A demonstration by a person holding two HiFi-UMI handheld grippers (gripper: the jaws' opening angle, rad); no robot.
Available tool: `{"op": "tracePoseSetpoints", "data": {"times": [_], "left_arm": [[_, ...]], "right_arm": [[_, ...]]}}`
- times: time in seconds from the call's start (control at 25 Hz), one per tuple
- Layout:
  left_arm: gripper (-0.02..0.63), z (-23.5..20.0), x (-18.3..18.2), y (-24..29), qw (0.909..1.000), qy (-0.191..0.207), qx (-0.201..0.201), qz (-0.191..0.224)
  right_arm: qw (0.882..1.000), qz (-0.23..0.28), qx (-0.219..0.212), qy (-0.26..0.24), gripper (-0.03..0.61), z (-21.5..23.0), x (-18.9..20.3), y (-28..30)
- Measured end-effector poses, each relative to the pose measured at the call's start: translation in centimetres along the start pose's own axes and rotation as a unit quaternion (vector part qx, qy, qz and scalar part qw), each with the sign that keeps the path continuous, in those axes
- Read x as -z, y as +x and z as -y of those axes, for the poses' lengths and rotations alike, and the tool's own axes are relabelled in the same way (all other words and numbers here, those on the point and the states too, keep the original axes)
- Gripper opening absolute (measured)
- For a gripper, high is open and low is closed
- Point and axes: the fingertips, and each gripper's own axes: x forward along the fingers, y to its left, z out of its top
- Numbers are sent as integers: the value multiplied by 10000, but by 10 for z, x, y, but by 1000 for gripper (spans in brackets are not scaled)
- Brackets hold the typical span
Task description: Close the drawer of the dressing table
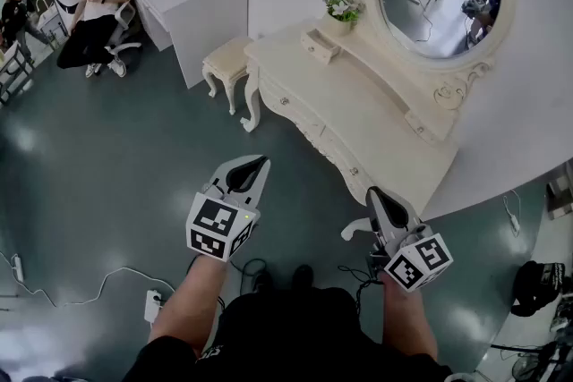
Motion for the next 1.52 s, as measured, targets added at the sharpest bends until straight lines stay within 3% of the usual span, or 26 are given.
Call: {"op": "tracePoseSetpoints", "data": {"times": [0.2, 0.36, 0.6, 0.96, 1.24, 1.52], "left_arm": [[5, 12, 7, -28, 9994, -341, -38, 46], [5, 28, -2, -31, 9993, -312, -119, 190], [6, 69, -24, -25, 9982, -3, -115, 588], [6, 113, -6, -20, 9988, -163, -326, 332], [6, 117, 4, -19, 9983, -376, -325, 292], [6, 89, 14, 9, 9978, -543, -312, 232]], "right_arm": [[9999, 25, -15, -160, 8, -13, -2, -17], [9992, 38, -117, -389, 8, -17, -4, -35], [9995, 135, -270, 129, 9, 8, -1, -79], [9983, 110, -521, 250, 11, 29, 14, -110], [9975, -23, -622, 339, 11, 36, 22, -115], [9970, -241, -647, 342, 11, 56, 27, -78]]}}
